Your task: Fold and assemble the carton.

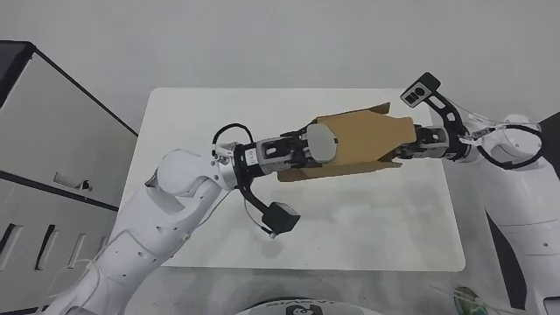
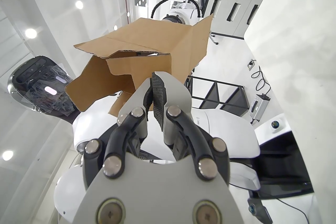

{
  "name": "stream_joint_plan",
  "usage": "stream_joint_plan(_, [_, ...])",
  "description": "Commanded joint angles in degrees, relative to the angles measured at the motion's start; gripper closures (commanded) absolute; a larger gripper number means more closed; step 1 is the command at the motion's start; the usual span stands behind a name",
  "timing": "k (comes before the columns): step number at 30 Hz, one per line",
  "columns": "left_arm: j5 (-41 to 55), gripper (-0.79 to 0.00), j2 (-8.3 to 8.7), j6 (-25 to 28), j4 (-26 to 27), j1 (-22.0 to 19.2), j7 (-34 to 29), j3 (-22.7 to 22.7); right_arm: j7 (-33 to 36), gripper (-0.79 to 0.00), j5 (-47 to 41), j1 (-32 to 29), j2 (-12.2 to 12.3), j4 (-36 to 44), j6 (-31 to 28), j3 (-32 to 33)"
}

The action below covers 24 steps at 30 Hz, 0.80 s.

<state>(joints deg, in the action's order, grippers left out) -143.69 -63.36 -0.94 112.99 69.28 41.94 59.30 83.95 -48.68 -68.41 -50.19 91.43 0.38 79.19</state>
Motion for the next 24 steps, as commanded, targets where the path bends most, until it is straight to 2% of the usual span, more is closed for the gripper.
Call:
stream_joint_plan(1, [0.0,0.000,-0.03,0.1,0.1,-0.1,-0.1,-0.1,0.1,0.000,0.2,0.1,0.0,0.2,0.1,-0.1])
stream_joint_plan(24, [-1.7,0.000,-0.18,2.2,0.6,-0.6,-1.1,-1.2,0.1,0.000,2.4,0.5,-0.1,1.7,1.0,-0.4])
